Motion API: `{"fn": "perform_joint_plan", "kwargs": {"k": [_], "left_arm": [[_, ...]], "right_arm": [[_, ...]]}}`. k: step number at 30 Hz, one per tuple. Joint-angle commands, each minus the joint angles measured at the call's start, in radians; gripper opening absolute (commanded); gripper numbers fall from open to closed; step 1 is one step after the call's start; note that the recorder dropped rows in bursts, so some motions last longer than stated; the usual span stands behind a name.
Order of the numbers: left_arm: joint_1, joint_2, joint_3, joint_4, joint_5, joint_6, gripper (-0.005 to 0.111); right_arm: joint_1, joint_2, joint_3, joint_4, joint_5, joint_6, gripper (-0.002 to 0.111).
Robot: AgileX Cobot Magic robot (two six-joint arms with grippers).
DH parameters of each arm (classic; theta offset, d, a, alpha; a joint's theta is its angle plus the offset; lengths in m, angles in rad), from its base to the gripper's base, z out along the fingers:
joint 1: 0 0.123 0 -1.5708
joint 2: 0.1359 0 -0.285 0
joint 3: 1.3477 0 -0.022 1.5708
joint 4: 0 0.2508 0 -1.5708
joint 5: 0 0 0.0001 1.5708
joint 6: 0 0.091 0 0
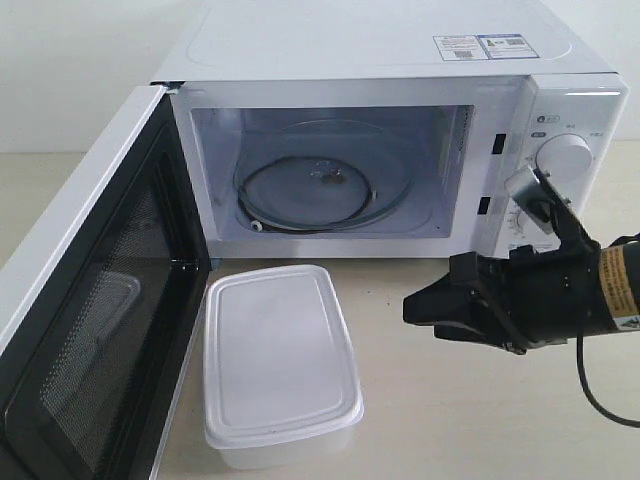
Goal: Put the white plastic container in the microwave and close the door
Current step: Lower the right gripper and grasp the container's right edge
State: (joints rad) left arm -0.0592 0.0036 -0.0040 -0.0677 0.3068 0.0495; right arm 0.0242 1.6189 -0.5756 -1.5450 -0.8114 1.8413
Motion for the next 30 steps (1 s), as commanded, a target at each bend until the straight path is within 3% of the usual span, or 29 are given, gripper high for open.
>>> {"fn": "perform_joint_plan", "kwargs": {"k": [1, 7, 13, 30], "left_arm": [[0.006, -0.004, 0.004, 0.001, 0.0, 0.002, 0.004], [0.006, -0.004, 0.004, 0.001, 0.0, 0.002, 0.004], [0.006, -0.004, 0.004, 0.001, 0.0, 0.002, 0.004], [0.006, -0.004, 0.004, 0.001, 0.0, 0.002, 0.004]], "right_arm": [[0.083, 0.0, -0.013, -0.038, 0.048, 0.033, 0.041], [0.203, 0.084, -0.082, -0.035, 0.102, 0.091, 0.047], [0.208, 0.241, -0.194, -0.025, -0.014, 0.15, 0.05], [0.265, 0.279, -0.25, -0.04, 0.041, 0.188, 0.05]]}}
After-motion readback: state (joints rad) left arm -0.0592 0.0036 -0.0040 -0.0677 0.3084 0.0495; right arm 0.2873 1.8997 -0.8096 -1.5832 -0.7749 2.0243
